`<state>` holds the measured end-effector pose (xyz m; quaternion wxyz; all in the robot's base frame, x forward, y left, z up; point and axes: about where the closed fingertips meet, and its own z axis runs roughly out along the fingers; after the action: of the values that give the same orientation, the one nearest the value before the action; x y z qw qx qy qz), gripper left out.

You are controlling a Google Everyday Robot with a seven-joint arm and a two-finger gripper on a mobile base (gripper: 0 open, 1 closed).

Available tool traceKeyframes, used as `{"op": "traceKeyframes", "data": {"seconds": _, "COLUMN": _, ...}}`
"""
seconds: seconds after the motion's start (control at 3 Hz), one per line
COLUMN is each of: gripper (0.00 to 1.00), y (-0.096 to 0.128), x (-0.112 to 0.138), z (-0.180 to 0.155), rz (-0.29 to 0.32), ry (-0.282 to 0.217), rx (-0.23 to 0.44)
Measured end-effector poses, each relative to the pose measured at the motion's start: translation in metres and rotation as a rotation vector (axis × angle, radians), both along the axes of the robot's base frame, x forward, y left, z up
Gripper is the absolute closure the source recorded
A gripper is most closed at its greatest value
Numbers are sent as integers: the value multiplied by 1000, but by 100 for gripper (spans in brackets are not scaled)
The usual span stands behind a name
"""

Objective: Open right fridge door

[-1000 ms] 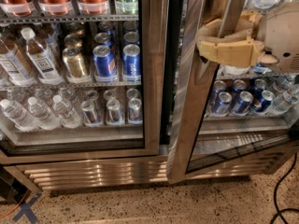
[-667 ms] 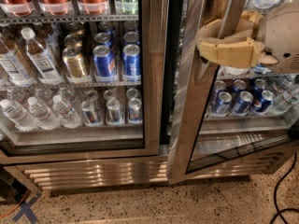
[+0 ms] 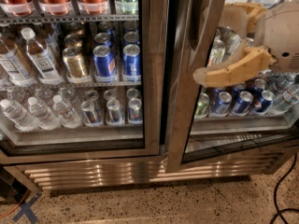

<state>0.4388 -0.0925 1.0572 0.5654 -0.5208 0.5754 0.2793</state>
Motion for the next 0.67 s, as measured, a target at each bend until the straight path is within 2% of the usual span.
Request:
{"op": "traceKeyframes", "data": {"seconds": 0.33, "gripper": 0, "y": -7, "x": -14, "z": 14, "rz": -47, "ry": -24, "rx": -36}}
{"op": "traceKeyframes", "data": {"seconds": 0.67, "gripper": 0, "y": -20, "x": -31, "z": 26, "rz": -133, "ry": -34, "rx": -76}}
